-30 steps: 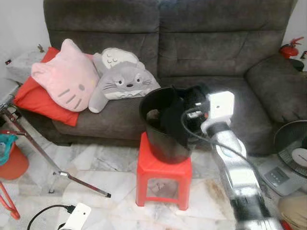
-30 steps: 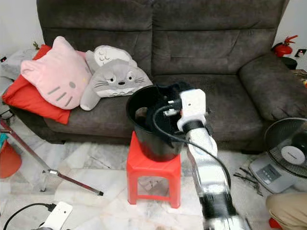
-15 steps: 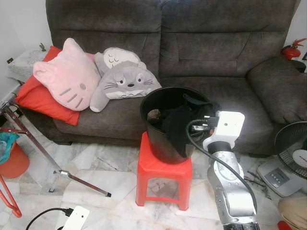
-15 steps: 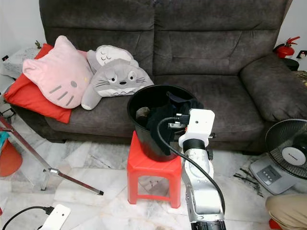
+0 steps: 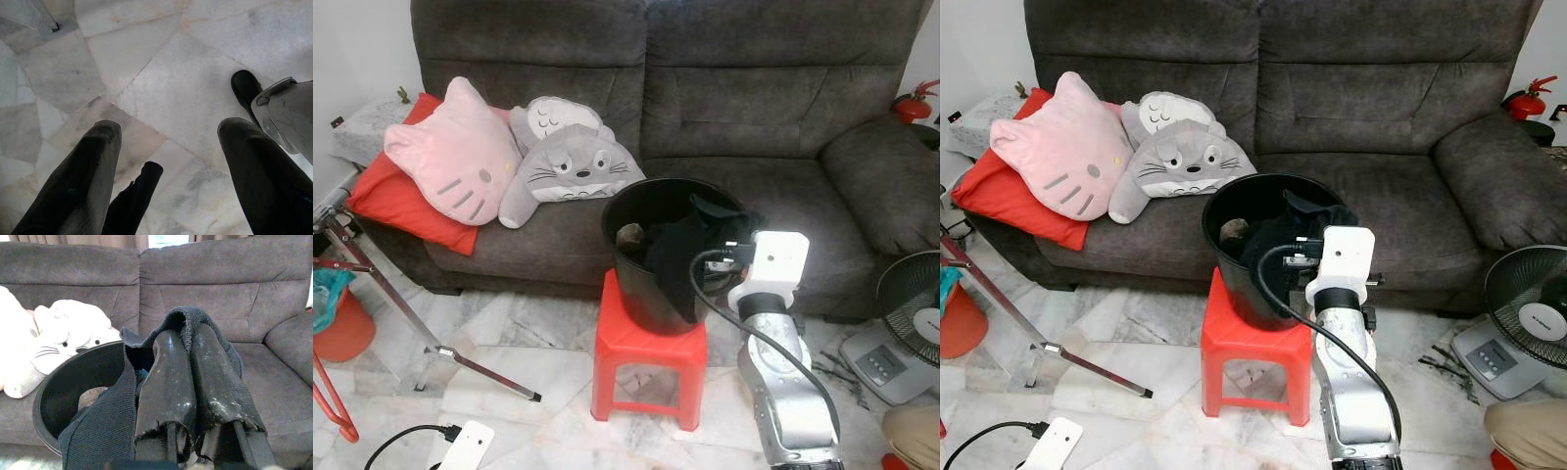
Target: Hang hanger
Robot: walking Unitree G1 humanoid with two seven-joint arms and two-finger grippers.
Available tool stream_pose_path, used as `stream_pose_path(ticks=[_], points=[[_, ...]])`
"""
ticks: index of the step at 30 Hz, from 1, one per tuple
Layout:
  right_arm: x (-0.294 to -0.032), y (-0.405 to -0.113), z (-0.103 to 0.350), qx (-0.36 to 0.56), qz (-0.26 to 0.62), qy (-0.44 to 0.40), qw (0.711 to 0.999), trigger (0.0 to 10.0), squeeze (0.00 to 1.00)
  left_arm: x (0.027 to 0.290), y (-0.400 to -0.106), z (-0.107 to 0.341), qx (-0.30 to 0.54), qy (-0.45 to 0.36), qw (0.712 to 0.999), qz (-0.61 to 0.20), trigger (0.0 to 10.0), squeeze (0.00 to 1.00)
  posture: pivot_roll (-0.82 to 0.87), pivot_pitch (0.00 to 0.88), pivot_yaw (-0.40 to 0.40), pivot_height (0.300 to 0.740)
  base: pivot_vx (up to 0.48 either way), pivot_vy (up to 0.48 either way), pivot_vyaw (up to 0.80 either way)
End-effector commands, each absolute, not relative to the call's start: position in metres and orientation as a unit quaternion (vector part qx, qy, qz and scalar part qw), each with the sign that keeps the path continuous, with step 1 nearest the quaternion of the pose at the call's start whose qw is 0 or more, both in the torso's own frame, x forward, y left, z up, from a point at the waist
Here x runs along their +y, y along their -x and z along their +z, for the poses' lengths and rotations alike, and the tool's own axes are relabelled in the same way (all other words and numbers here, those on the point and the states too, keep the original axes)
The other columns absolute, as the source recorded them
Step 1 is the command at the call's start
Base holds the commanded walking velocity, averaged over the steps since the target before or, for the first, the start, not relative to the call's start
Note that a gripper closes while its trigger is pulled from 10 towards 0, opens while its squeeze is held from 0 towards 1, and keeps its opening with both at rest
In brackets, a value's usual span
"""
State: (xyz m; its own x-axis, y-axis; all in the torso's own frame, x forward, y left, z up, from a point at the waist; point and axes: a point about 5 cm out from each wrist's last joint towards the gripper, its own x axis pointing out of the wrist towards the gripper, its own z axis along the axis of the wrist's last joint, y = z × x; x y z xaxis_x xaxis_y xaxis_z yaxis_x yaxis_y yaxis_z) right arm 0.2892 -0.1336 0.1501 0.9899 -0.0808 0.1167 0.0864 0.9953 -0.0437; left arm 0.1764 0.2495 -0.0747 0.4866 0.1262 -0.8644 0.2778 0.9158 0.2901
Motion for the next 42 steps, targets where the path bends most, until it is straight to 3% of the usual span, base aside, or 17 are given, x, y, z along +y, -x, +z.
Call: stream_pose_path(ticks=[1,15,42], points=[[-0.1319,-0.2893,0.1601,-0.076,-0.043,0.027,0.996,10.0,0.00,0.2497,-0.1712,-0.0771,0.511,-0.190,0.837,-0.042,10.0,0.00,-0.17,0.000,0.018,0.740,0.000,0.000,0.00],[-0.1301,-0.2900,0.1588,-0.072,-0.039,0.031,0.996,10.0,0.00,0.2496,-0.1685,-0.0783,0.513,-0.185,0.837,-0.041,10.0,0.00,-0.17,0.000,0.023,0.740,0.000,0.000,0.00],[-0.1232,-0.2968,0.1653,-0.076,-0.025,0.046,0.996,10.0,0.00,0.2497,-0.1746,-0.0755,0.508,-0.184,0.841,-0.042,10.0,0.00,-0.15,0.000,0.011,0.740,-0.282,0.000,0.00]])
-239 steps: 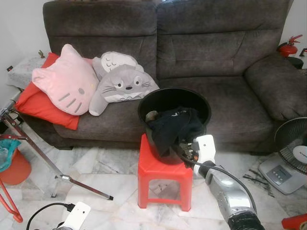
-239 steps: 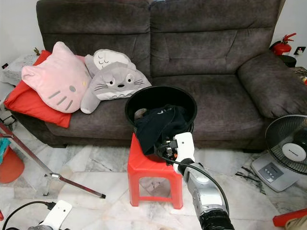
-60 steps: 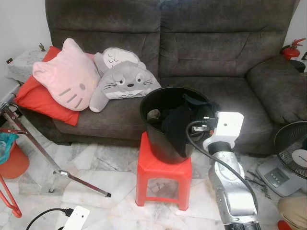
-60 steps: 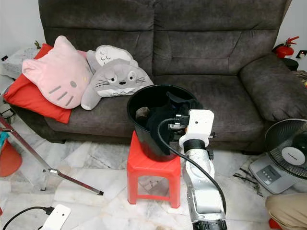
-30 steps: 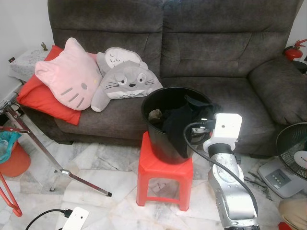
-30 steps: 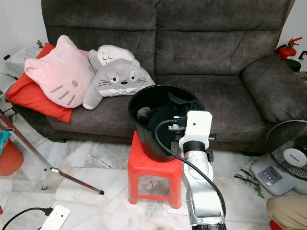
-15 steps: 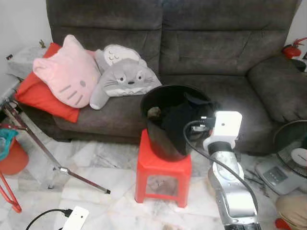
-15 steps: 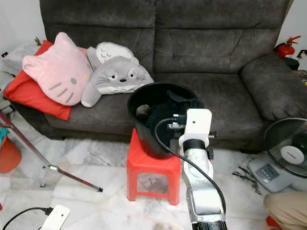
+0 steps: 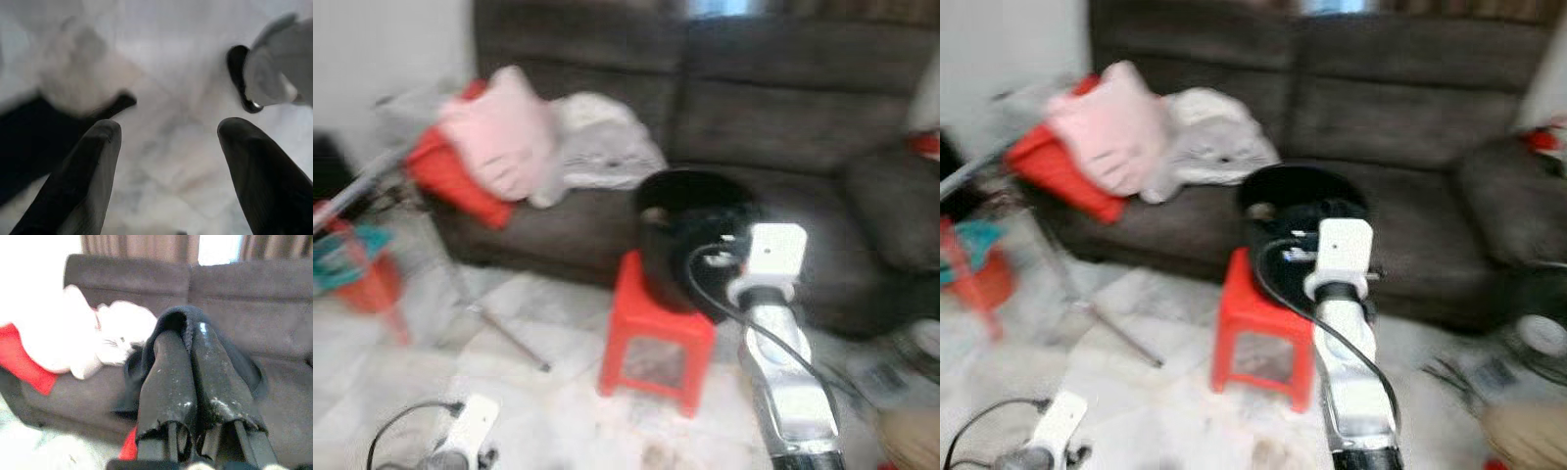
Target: Hang hanger
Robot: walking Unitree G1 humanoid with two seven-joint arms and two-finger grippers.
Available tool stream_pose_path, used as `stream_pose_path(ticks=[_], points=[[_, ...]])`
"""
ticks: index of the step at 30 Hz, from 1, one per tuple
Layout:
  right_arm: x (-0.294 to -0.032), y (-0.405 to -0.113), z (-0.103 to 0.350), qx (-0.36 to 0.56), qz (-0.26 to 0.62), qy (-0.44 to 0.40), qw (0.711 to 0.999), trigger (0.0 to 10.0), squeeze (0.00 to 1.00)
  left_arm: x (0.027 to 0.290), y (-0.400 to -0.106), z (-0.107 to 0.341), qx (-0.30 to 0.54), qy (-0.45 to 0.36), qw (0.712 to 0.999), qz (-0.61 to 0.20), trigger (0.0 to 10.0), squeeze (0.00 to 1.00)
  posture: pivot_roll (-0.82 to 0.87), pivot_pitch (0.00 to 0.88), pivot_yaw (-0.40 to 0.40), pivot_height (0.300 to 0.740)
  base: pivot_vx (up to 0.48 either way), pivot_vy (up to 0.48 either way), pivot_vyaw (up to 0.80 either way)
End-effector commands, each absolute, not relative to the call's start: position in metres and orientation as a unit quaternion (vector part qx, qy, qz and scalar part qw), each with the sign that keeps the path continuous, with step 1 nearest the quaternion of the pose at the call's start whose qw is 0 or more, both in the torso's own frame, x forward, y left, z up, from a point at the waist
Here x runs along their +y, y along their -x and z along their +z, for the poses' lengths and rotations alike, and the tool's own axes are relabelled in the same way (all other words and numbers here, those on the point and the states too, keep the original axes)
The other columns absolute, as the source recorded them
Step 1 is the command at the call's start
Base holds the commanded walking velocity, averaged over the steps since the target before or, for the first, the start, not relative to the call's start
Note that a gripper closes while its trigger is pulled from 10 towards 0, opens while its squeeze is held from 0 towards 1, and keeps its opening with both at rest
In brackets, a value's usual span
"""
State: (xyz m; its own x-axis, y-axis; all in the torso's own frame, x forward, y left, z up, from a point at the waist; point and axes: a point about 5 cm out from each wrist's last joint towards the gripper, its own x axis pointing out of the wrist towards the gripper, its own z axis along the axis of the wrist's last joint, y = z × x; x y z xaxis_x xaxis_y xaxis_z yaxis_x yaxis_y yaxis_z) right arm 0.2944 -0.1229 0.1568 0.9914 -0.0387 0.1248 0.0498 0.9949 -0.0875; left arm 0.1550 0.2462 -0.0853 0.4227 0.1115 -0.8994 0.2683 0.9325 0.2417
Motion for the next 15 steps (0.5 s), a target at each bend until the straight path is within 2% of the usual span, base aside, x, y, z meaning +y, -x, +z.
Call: stream_pose_path(ticks=[1,15], points=[[-0.1232,-0.2970,0.1656,-0.076,-0.025,0.046,0.996,10.0,0.00,0.2497,-0.1749,-0.0754,0.507,-0.184,0.841,-0.042,10.0,0.00,-0.15,0.000,0.011,0.740,-0.292,0.000,0.00],[-0.1243,-0.2978,0.1672,-0.077,-0.027,0.048,0.996,10.0,0.00,0.2487,-0.1776,-0.0745,0.505,-0.183,0.842,-0.041,10.0,0.00,-0.16,0.000,0.007,0.740,-0.294,0.000,0.00]])
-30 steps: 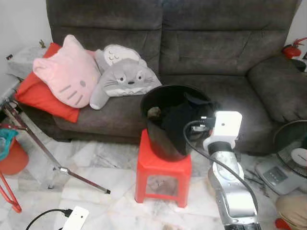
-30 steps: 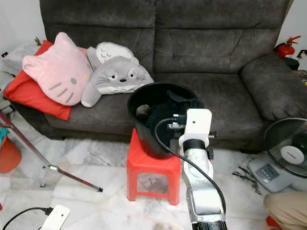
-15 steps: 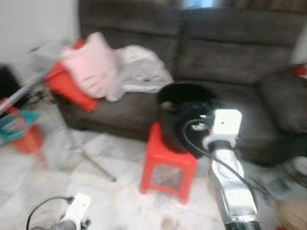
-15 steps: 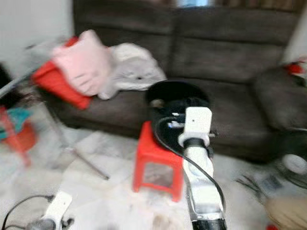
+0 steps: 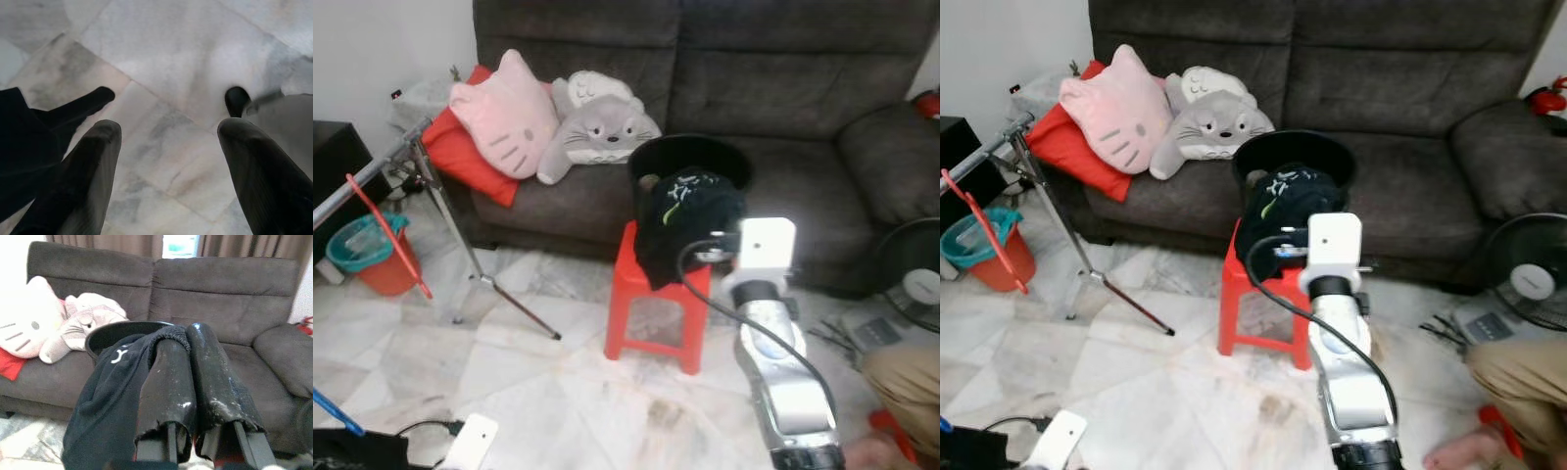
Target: Hang hanger
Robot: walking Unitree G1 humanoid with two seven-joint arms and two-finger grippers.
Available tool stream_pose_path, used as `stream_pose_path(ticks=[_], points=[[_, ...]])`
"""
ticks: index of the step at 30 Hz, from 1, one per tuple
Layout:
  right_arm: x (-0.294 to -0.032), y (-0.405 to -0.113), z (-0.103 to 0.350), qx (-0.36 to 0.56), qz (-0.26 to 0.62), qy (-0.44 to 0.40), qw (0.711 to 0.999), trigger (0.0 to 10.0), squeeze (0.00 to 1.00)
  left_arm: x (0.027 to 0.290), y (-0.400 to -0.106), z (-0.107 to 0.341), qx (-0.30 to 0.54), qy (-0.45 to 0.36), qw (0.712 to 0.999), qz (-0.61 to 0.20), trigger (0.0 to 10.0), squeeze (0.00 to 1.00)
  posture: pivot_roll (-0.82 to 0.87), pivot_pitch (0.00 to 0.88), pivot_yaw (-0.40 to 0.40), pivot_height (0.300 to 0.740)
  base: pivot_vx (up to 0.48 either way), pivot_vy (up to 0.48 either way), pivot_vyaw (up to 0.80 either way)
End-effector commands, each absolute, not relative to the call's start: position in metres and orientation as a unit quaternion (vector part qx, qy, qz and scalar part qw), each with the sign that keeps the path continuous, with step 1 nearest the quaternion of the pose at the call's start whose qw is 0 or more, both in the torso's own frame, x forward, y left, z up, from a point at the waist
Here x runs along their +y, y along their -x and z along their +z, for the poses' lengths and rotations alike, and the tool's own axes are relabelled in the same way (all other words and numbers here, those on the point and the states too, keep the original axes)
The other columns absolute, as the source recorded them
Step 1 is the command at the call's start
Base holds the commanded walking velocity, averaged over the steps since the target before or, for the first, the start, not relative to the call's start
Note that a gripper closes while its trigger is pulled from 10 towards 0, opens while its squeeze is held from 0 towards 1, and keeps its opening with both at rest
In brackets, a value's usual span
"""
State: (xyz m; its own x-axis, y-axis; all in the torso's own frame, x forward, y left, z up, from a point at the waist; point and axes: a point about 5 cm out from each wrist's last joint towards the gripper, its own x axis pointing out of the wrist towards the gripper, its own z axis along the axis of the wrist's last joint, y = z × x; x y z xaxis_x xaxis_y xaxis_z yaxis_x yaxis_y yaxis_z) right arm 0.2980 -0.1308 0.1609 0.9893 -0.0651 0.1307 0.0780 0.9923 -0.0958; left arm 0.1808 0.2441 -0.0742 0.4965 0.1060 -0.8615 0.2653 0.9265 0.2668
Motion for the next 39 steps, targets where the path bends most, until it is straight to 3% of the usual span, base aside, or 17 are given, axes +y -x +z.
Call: stream_pose_path(ticks=[1,20,31,39], points=[[-0.124,-0.298,0.167,-0.077,-0.027,0.048,0.995,10.0,0.00,0.249,-0.178,-0.074,0.505,-0.183,0.843,-0.041,10.0,0.00,-0.16,0.000,0.007,0.740,-0.292,0.000,0.00],[-0.119,-0.300,0.170,-0.078,0.004,0.059,0.995,10.0,0.00,0.248,-0.181,-0.073,0.503,-0.185,0.843,-0.041,10.0,0.00,-0.16,0.000,0.006,0.740,-0.292,0.000,0.00],[-0.134,-0.302,0.161,-0.053,-0.019,0.062,0.996,10.0,0.00,0.249,-0.182,-0.072,0.501,-0.187,0.844,-0.039,10.0,0.00,-0.15,0.000,0.010,0.740,0.000,0.000,0.00],[-0.126,-0.302,0.160,-0.042,-0.006,0.069,0.997,10.0,0.00,0.250,-0.182,-0.072,0.502,-0.190,0.843,-0.041,10.0,0.00,-0.15,0.000,0.015,0.740,0.000,0.000,0.00]])
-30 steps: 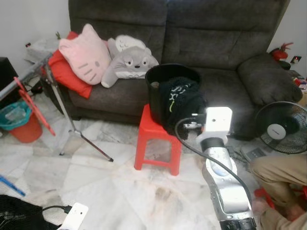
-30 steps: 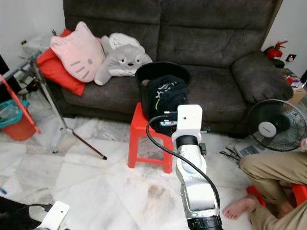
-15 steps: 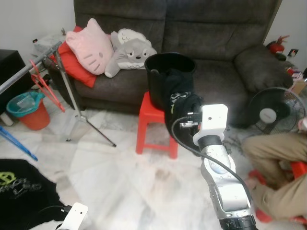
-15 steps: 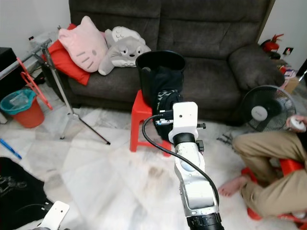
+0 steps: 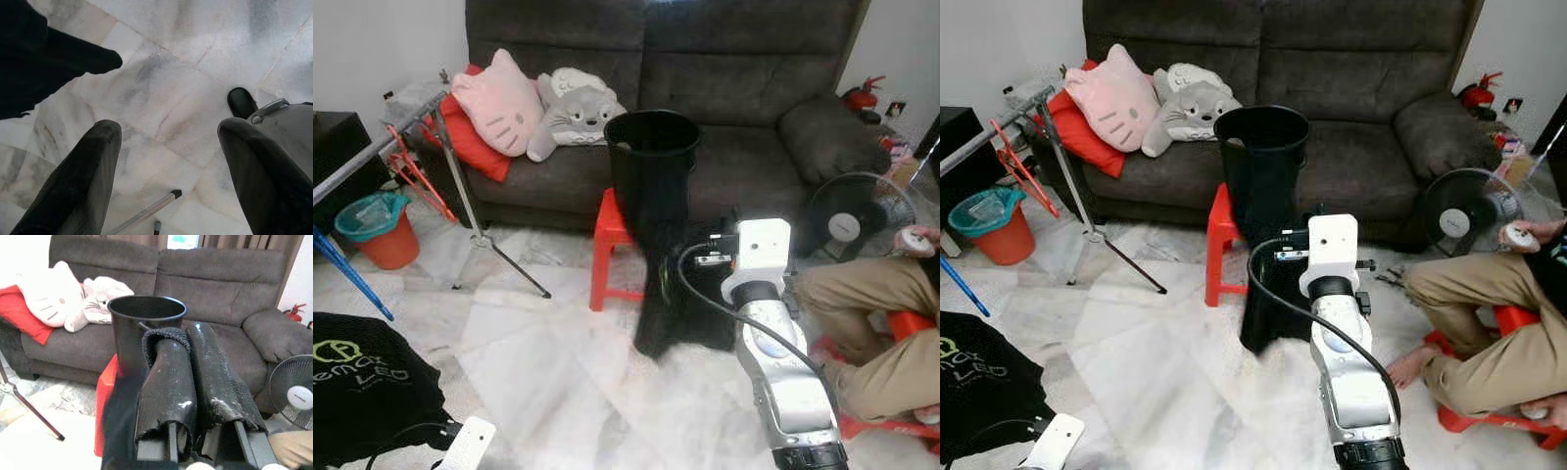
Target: Hang hanger
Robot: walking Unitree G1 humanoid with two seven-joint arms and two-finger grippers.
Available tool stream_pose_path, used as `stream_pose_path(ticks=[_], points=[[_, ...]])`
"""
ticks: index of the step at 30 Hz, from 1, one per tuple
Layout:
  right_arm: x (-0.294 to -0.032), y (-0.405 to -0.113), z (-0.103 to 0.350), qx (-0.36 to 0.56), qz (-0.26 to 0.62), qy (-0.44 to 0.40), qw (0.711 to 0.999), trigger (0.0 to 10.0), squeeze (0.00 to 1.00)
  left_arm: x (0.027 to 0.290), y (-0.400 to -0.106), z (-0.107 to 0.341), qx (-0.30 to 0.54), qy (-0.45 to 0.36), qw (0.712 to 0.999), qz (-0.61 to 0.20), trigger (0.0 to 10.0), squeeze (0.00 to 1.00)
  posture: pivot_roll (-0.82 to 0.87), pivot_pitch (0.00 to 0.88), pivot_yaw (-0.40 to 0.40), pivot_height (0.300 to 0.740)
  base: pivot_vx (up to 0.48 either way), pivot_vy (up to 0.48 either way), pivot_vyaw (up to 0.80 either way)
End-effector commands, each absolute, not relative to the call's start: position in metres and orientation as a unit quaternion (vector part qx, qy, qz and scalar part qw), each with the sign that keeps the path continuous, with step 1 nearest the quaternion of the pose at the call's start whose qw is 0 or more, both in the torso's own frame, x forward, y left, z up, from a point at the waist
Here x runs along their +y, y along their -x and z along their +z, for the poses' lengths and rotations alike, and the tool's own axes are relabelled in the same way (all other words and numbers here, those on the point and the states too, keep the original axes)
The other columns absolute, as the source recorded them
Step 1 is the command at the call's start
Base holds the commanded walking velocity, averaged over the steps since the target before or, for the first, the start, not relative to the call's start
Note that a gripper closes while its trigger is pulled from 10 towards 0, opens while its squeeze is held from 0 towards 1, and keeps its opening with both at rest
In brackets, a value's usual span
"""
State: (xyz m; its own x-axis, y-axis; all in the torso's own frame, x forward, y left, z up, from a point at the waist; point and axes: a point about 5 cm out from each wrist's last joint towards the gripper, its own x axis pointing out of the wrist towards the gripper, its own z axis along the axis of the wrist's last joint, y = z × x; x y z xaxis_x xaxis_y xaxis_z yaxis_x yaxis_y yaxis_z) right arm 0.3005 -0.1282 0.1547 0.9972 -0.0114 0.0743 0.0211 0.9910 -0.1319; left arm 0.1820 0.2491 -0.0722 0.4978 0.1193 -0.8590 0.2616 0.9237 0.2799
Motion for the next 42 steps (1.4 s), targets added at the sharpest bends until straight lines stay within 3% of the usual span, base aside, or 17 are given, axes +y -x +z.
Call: stream_pose_path(ticks=[1,9,15,38,42], points=[[-0.126,-0.302,0.159,-0.039,-0.008,0.071,0.997,10.0,0.00,0.250,-0.182,-0.072,0.502,-0.190,0.843,-0.041,10.0,0.00,-0.15,0.000,0.015,0.740,0.000,0.000,0.00],[-0.141,-0.304,0.148,0.002,-0.046,0.078,0.996,10.0,0.00,0.250,-0.182,-0.072,0.504,-0.193,0.840,-0.044,10.0,0.00,-0.14,0.000,0.014,0.740,0.000,0.000,0.00],[-0.155,-0.304,0.139,0.038,-0.087,0.031,0.995,10.0,0.00,0.250,-0.182,-0.072,0.506,-0.197,0.838,-0.041,10.0,0.00,-0.14,0.000,0.017,0.740,0.000,0.000,0.00],[-0.166,-0.302,0.141,0.020,-0.091,0.042,0.995,10.0,0.00,0.252,-0.178,-0.073,0.501,-0.180,0.846,-0.030,10.0,0.00,-0.14,0.000,0.028,0.740,0.000,0.000,0.00],[-0.163,-0.299,0.137,0.019,-0.081,0.065,0.994,10.0,0.00,0.252,-0.177,-0.073,0.503,-0.181,0.845,-0.032,10.0,0.00,-0.15,0.000,0.032,0.740,0.000,0.000,0.68]])
